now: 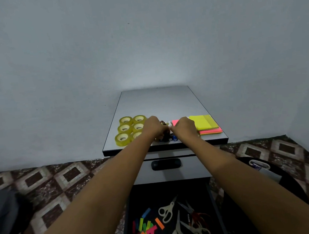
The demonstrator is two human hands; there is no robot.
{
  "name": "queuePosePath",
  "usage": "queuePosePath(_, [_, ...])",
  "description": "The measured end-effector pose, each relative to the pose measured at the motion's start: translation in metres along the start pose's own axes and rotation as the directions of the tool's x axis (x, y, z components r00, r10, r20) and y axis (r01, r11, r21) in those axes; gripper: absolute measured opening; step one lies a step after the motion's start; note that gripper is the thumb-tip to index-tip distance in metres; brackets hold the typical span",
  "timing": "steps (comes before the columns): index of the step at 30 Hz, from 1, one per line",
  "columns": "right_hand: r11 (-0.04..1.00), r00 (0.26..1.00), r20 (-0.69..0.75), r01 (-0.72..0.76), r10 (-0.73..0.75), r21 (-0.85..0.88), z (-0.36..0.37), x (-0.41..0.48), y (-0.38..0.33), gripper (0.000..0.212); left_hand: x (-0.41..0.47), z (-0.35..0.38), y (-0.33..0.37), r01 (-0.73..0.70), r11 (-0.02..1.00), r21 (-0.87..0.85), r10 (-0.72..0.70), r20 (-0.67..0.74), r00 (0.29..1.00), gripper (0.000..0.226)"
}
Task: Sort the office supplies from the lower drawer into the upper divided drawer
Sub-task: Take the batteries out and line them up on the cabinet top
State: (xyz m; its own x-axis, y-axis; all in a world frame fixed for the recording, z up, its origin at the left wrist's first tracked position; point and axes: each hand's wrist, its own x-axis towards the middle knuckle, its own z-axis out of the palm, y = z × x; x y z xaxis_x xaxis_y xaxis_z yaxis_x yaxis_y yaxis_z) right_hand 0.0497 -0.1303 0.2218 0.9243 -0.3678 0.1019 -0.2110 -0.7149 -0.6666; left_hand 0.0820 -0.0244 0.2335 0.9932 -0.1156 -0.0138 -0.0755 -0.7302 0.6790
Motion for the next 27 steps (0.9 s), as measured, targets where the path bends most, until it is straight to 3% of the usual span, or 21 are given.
queuePosePath(17, [0.998, 0.999, -0.035, 0.042, -0.04, 0.052, -0.012, -0.014, 0.006, 0.027, -0.012, -0.011, -0.006, -0.037, 0.98, -0.195, 0.025, -0.064, 0.998, 0.027])
queuePosePath(23, [0.986, 0.991, -0.038, 0.134, -0.131, 0.099, -0.024, -0.046, 0.009, 0.017, -0.055, -0.008, -0.005, -0.053, 0.932, -0.36, 0.11, 0.14, 0.984, 0.023])
queuePosePath(27, [0.975, 0.986, 0.039, 0.152, -0.16, 0.163, -0.02, -0.076, 0.037, 0.014, -0.086, 0.012, -0.026, -0.007, 0.921, -0.388, 0.132, 0.297, 0.946, 0.018])
